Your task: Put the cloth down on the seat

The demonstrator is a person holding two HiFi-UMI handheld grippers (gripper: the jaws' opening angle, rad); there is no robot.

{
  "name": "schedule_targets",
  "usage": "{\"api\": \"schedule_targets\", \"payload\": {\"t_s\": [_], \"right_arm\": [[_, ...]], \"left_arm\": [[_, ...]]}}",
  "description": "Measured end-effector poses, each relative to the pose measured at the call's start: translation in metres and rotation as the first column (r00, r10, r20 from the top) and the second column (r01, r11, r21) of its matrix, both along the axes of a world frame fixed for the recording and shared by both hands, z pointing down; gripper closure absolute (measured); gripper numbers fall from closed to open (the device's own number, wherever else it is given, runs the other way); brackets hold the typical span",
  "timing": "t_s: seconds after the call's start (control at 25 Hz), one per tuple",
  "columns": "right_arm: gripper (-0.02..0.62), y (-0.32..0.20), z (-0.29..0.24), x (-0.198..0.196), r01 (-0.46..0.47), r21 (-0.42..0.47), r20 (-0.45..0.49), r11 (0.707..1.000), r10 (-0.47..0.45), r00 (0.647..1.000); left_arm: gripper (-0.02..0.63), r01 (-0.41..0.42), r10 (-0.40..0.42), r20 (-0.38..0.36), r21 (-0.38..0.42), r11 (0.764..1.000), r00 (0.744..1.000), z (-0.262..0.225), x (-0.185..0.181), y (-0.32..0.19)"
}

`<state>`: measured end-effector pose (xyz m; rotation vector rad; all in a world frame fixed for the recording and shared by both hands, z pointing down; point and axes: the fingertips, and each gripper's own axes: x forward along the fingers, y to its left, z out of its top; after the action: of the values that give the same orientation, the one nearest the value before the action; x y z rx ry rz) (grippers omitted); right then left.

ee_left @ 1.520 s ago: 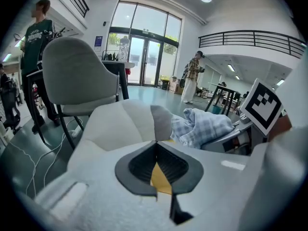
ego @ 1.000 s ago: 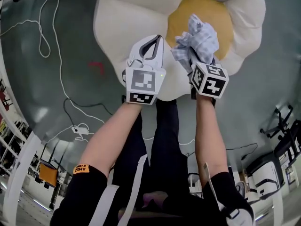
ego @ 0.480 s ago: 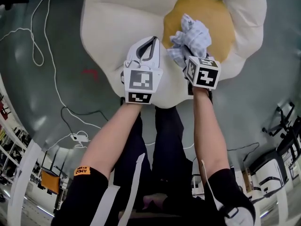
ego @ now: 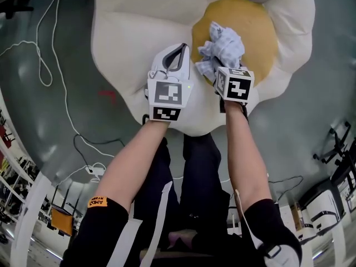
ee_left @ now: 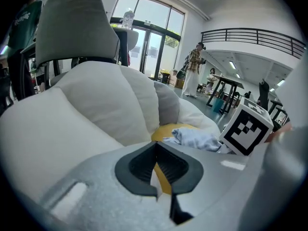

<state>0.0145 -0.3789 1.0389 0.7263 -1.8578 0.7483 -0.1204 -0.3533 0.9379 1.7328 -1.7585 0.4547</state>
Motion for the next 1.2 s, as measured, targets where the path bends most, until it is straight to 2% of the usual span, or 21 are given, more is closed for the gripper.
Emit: {"api": "schedule_targets", "payload": {"t_s": [0.08,0.24,0.4,0.68,0.88,1.04,1.2], "right_arm": [[0.366,0.001,0.006,0.002,0.002,-0.018,0.001,1.0,-0.002,1.0],[0.287,0.001,0.009,0.007,-0.012,-0.05,-0.001,0.999,0.012,1.0],[0.267,0.001,-0.008,0.009,-0.016,-0.052,0.013,0.998,0.017,1.0],[0.267,0.003,-0.057,0.025,-0.034,-0.012,-0.016,0.999,0.033,0.999],[0.27,0.011,-0.107,0.028,-0.046,0.02,-0.016,0.999,0.046,0.999],[0.301,0.021,-0.158,0.022,-0.062,0.044,0.043,0.997,0.06,0.997],[0.364,0.032,-0.213,0.019,-0.092,0.082,0.099,0.992,0.083,0.992]], "left_arm": [[0.607,-0.007,0.007,0.002,-0.001,1.0,1.0,0.002,0.003,-0.002],[0.606,-0.027,0.027,0.003,-0.013,1.0,1.0,0.003,0.008,-0.004],[0.606,-0.036,0.036,-0.001,-0.031,0.999,0.999,-0.011,0.009,-0.003],[0.606,-0.046,0.045,-0.021,-0.03,0.999,0.999,-0.057,0.016,0.005],[0.606,-0.096,0.096,-0.008,-0.014,0.995,0.995,-0.104,0.021,0.01],[0.606,-0.121,0.121,-0.004,-0.008,0.993,0.993,-0.144,0.025,0.021],[0.605,-0.134,0.134,-0.007,0.011,0.991,0.991,-0.187,0.027,0.031]]}}
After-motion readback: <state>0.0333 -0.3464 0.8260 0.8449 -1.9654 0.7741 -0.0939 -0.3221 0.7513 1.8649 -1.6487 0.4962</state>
